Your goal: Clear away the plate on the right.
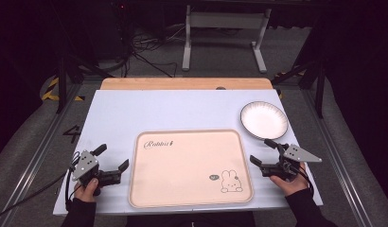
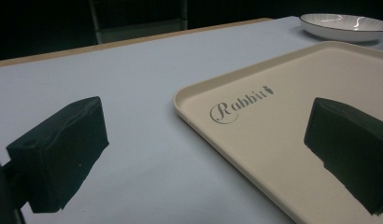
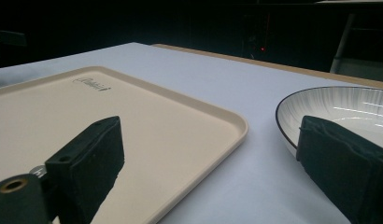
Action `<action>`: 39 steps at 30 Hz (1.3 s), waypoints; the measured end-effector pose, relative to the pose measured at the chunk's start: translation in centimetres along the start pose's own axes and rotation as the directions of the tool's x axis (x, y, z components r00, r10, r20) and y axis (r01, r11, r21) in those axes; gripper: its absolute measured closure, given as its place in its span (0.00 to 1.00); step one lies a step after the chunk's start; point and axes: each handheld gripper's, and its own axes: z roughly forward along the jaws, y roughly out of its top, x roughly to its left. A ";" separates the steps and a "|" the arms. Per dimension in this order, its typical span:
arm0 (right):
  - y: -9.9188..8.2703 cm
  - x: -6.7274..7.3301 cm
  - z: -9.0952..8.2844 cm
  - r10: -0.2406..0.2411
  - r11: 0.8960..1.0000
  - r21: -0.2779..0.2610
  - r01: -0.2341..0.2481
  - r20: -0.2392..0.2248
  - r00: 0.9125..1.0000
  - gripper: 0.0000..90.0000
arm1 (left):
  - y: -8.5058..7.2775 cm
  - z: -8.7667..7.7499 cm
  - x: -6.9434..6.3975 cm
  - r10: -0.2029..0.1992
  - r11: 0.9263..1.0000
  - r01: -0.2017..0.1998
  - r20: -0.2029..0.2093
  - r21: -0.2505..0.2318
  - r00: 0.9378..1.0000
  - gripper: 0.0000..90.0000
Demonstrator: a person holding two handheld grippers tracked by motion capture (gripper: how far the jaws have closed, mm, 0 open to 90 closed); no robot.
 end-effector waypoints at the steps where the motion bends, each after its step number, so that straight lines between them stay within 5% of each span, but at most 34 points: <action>1: 0.0 0.0 0.0 0.000 1.000 0.000 0.000 0.000 1.000 0.09 | 0.0 0.0 0.0 0.004 1.000 -0.004 0.001 0.000 1.000 0.00; 39: 0.1 -0.1 0.0 0.008 1.000 0.002 -0.008 -0.011 1.000 0.16 | 0.0 0.0 0.0 0.012 1.000 -0.012 0.005 0.004 1.000 0.00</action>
